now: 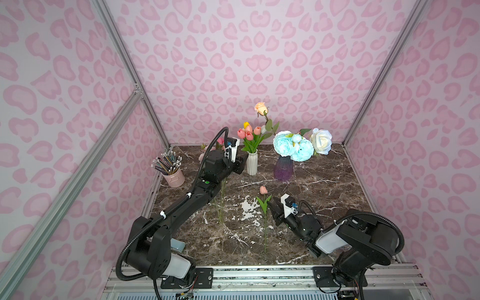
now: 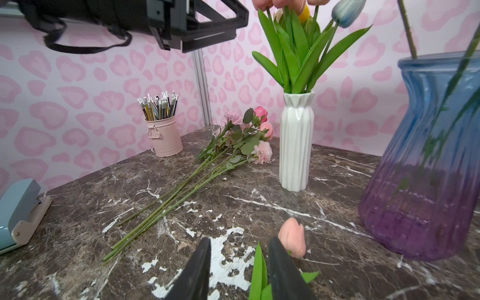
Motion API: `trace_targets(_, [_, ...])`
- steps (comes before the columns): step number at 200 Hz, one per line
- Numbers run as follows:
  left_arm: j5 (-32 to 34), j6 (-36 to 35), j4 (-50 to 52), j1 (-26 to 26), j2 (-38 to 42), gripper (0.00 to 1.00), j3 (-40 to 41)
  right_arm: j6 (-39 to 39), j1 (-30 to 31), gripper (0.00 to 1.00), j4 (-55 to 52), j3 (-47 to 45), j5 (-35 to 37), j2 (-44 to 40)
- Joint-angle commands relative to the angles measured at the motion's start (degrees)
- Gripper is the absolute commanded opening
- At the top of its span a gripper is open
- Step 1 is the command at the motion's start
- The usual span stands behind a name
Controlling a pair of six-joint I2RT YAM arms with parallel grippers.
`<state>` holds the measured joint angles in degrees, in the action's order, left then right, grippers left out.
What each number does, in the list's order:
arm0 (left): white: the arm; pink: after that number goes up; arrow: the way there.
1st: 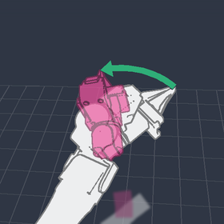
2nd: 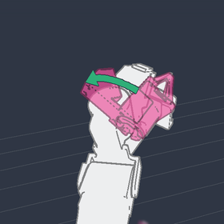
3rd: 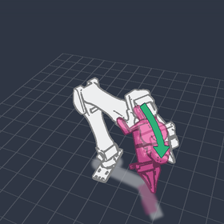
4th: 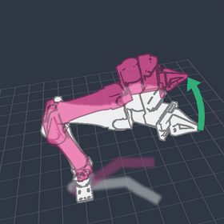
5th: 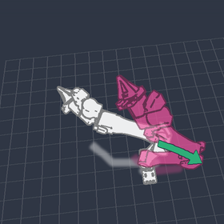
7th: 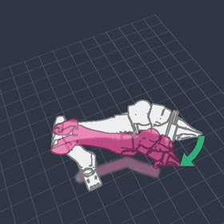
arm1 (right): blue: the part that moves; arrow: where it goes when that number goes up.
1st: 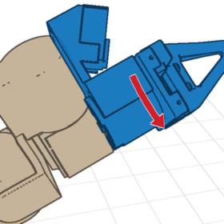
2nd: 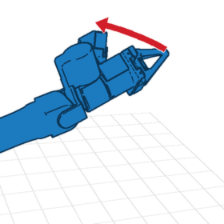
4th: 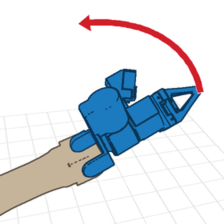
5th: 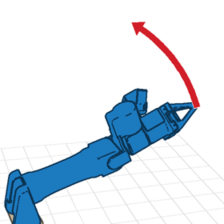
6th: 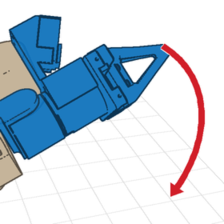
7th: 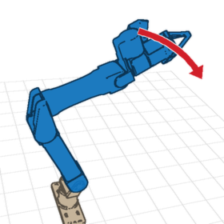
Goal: Pick out pink flowers from the vase
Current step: Pick up the flower from the vase.
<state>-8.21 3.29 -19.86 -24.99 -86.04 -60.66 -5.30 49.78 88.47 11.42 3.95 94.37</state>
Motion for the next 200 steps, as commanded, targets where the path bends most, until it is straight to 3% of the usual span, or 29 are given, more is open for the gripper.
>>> trace_targets(1, [-2.6,-1.3,-9.7,1.2,-3.2,0.45,-1.6,1.3,0.0,0.39,8.6,0.6,-2.0,1.9])
trace_targets(51, [-6.9,-0.7,-16.2,2.7,-9.3,0.41,-5.1,1.4,0.1,0.38,8.9,1.2,-3.8,3.6])
trace_targets(107, [-4.2,1.9,-19.7,3.4,-13.5,0.40,-7.9,1.9,0.1,0.38,7.8,2.4,-6.3,4.6])
trace_targets(160, [-1.6,3.9,-23.3,3.6,-16.6,0.28,-9.2,2.0,0.1,0.38,7.8,2.9,-7.8,5.6])
trace_targets(200, [-1.8,5.9,-25.4,4.2,-18.2,0.27,-10.3,2.4,0.5,0.38,7.1,3.5,-8.6,6.2])
